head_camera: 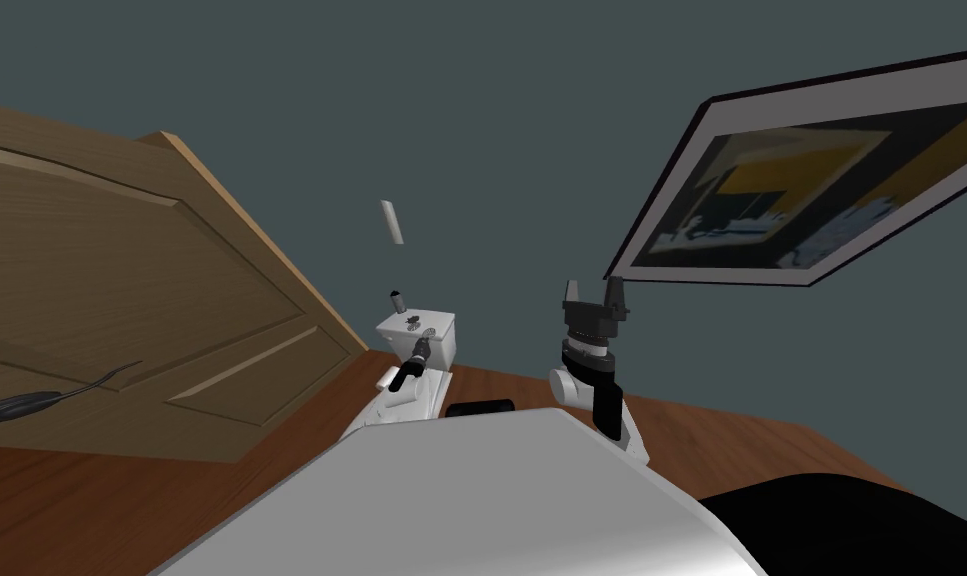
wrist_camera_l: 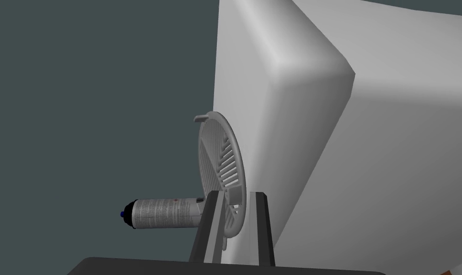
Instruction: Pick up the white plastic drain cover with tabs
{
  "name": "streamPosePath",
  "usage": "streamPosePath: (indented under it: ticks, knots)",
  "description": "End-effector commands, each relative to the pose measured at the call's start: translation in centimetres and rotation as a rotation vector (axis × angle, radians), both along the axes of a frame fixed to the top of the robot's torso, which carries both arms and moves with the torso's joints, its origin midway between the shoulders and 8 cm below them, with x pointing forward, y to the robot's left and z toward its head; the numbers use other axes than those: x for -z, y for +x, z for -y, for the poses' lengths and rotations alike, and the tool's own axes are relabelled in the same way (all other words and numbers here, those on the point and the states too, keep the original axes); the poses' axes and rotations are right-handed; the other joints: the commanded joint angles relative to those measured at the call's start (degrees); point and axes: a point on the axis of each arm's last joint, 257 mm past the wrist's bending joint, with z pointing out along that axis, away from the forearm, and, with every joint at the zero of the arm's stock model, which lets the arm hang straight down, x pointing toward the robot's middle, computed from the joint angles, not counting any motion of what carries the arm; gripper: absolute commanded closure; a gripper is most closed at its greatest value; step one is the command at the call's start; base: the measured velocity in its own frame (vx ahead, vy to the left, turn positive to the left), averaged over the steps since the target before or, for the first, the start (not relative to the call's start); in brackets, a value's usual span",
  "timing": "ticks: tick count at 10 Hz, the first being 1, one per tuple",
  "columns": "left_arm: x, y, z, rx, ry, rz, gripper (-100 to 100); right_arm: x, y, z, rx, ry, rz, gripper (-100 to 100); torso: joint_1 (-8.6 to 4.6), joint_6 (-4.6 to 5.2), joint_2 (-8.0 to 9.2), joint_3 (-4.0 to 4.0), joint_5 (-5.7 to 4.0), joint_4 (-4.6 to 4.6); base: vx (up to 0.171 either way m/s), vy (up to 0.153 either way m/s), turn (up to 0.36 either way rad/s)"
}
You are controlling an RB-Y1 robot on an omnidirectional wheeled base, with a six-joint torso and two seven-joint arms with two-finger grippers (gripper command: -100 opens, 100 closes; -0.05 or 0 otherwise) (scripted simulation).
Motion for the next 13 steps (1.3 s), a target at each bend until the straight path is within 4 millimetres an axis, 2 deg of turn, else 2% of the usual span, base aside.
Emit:
streamPosePath:
  ticks: [1, 2, 3, 5, 6, 7, 8, 9, 11, 12, 13]
  knots:
    - [-0.4, -1.0, -0.4, -0.009, 0.004, 0.005, 100, 0.0, 0.0, 0.0, 0.0, 0.0, 0.0, 0, 0.0, 0.0, 0.0, 0.0, 0.0, 0.0, 0.035, 0.009, 0.001]
    - [-1.8, -0.5, -0.3, -0.007, 0.006, 0.034, 100, 0.0, 0.0, 0.0, 0.0, 0.0, 0.0, 0, -0.01, 0.0, 0.12, 0.07, -0.01, 0.03, 0.0, 0.0, 0.0]
    - [-0.4, -2.0, 0.9, -0.005, -0.006, -0.01, 100, 0.0, 0.0, 0.0, 0.0, 0.0, 0.0, 0, -0.06, 0.03, 0.24, 0.15, -0.03, 0.09, 0.07, 0.014, 0.049]
    - [-1.5, -3.2, 0.2, -0.02, 0.002, 0.006, 100, 0.0, 0.0, 0.0, 0.0, 0.0, 0.0, 0, -0.05, 0.01, 0.02, 0.02, -0.02, 0.01, 0.061, 0.016, 0.013]
    - [-2.9, -2.7, 0.2, -0.019, 0.005, 0.035, 100, 0.0, 0.0, 0.0, 0.0, 0.0, 0.0, 0, 0.01, -0.01, 0.12, 0.07, -0.02, 0.03, 0.006, 0.012, 0.003]
    - [-3.4, -2.6, 0.2, -0.018, 0.006, 0.045, 100, 0.0, 0.0, 0.0, 0.0, 0.0, 0.0, 0, -0.01, 0.02, 0.22, 0.14, -0.03, 0.08, -0.004, 0.007, -0.001]
    - [-2.6, -4.0, 1.2, -0.022, -0.004, 0.011, 100, 0.0, 0.0, 0.0, 0.0, 0.0, 0.0, 0, -0.05, 0.03, 0.29, 0.18, -0.03, 0.09, 0.059, 0.02, 0.058]
    - [-3.1, -4.8, 0.7, -0.032, 0.001, 0.017, 100, 0.0, 0.0, 0.0, 0.0, 0.0, 0.0, 0, -0.06, 0.01, 0.15, 0.1, -0.01, 0.04, 0.087, 0.018, 0.024]
    - [-5.0, -4.7, 0.4, -0.036, 0.008, 0.053, 100, 0.0, 0.0, 0.0, 0.0, 0.0, 0.0, 0, -0.01, 0.02, 0.08, 0.05, -0.02, 0.04, 0.033, 0.011, 0.0]
    - [-4.4, -4.8, 0.5, -0.036, 0.006, 0.04, 100, 0.0, 0.0, 0.0, 0.0, 0.0, 0.0, 0, -0.06, 0.05, 0.18, 0.12, -0.03, 0.08, 0.0, 0.0, 0.0]
    - [-4.6, -4.8, 0.6, -0.036, 0.007, 0.044, 0, 0.0, 0.0, 0.0, 0.0, 0.0, 0.0, 0, -0.07, 0.04, 0.24, 0.14, -0.01, 0.06, 0.0, 0.0, 0.0]
